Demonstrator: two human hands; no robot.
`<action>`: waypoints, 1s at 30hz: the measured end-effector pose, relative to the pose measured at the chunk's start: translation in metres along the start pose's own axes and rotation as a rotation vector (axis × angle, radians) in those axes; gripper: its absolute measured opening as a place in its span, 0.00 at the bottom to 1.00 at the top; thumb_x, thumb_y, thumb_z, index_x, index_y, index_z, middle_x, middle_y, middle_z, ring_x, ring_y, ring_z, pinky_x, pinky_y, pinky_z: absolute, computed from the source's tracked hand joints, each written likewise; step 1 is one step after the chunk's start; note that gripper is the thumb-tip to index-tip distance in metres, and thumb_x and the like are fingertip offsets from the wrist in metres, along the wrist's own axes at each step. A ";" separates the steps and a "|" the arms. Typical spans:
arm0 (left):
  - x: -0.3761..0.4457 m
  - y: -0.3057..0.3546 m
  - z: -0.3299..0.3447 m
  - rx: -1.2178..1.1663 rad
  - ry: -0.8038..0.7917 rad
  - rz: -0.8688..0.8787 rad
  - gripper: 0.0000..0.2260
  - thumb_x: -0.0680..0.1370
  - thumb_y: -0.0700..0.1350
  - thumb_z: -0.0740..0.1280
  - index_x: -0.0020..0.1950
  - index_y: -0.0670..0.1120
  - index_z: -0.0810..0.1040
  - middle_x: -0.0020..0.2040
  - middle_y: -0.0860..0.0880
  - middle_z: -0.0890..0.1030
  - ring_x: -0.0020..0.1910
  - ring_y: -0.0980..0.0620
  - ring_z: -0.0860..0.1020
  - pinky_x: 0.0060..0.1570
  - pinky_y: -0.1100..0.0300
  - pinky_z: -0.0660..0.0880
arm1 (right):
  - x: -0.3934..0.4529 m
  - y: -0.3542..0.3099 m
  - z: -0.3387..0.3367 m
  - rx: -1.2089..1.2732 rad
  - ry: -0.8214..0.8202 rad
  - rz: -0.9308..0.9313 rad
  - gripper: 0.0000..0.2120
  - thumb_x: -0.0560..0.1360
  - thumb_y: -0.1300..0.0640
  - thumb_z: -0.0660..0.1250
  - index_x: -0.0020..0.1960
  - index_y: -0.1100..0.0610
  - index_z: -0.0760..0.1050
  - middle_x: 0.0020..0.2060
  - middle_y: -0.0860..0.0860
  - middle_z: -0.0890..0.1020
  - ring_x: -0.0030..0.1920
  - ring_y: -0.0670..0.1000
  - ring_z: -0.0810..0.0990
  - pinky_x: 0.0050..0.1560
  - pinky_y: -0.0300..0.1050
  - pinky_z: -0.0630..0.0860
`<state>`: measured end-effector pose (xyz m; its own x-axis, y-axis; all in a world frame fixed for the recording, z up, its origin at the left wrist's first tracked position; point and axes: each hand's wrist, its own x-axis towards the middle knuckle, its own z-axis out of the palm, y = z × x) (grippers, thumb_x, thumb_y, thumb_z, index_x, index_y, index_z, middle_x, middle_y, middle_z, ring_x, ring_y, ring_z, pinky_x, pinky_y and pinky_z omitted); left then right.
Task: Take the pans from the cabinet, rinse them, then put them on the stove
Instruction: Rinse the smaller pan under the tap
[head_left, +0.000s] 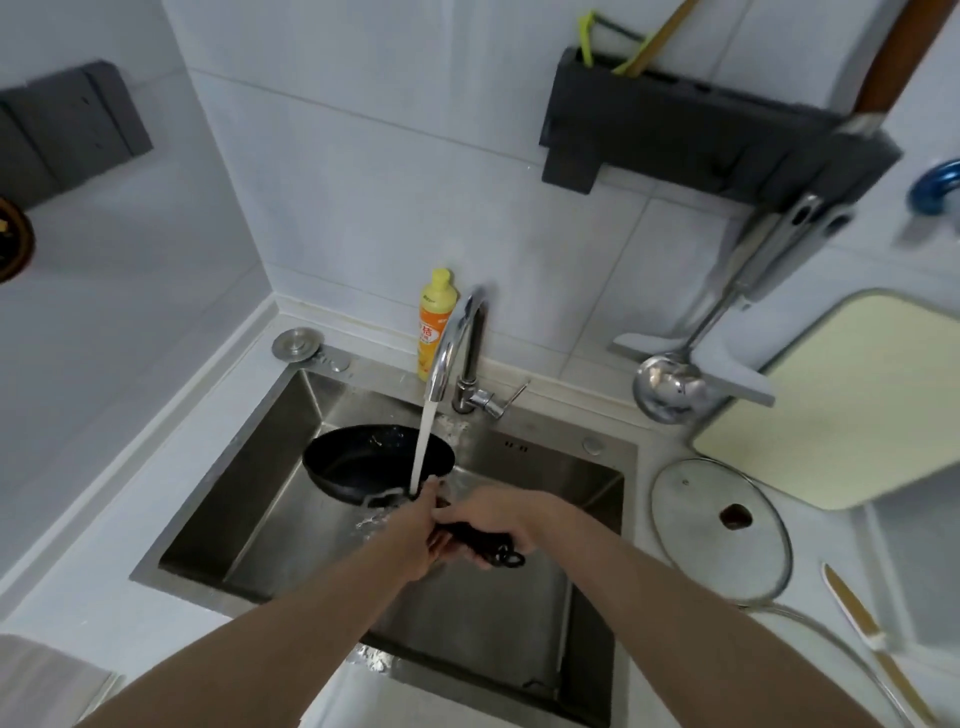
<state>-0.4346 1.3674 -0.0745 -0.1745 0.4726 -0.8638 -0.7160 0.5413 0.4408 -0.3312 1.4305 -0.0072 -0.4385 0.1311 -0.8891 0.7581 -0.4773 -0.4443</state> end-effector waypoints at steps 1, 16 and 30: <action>-0.004 0.001 0.000 0.033 0.012 0.004 0.18 0.80 0.57 0.65 0.49 0.42 0.77 0.32 0.44 0.81 0.26 0.49 0.80 0.27 0.58 0.79 | -0.005 0.001 0.002 0.020 0.056 -0.014 0.13 0.82 0.50 0.63 0.47 0.60 0.72 0.31 0.52 0.78 0.23 0.45 0.74 0.24 0.36 0.73; -0.059 -0.020 -0.031 0.299 -0.200 -0.065 0.10 0.81 0.46 0.63 0.58 0.40 0.75 0.47 0.40 0.82 0.43 0.45 0.80 0.42 0.54 0.79 | -0.070 0.047 0.076 0.004 0.331 -0.104 0.09 0.79 0.54 0.68 0.45 0.59 0.74 0.32 0.52 0.76 0.26 0.46 0.74 0.26 0.38 0.73; -0.080 -0.010 -0.067 0.341 -0.394 0.022 0.15 0.78 0.44 0.69 0.61 0.37 0.78 0.47 0.41 0.83 0.43 0.46 0.81 0.40 0.55 0.80 | -0.076 0.074 0.127 0.217 0.454 -0.232 0.16 0.75 0.52 0.73 0.60 0.58 0.78 0.43 0.52 0.83 0.30 0.46 0.76 0.33 0.39 0.75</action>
<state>-0.4589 1.2779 -0.0257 0.1274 0.6765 -0.7254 -0.4428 0.6932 0.5687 -0.3030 1.2744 0.0409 -0.2941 0.5926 -0.7499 0.5285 -0.5528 -0.6442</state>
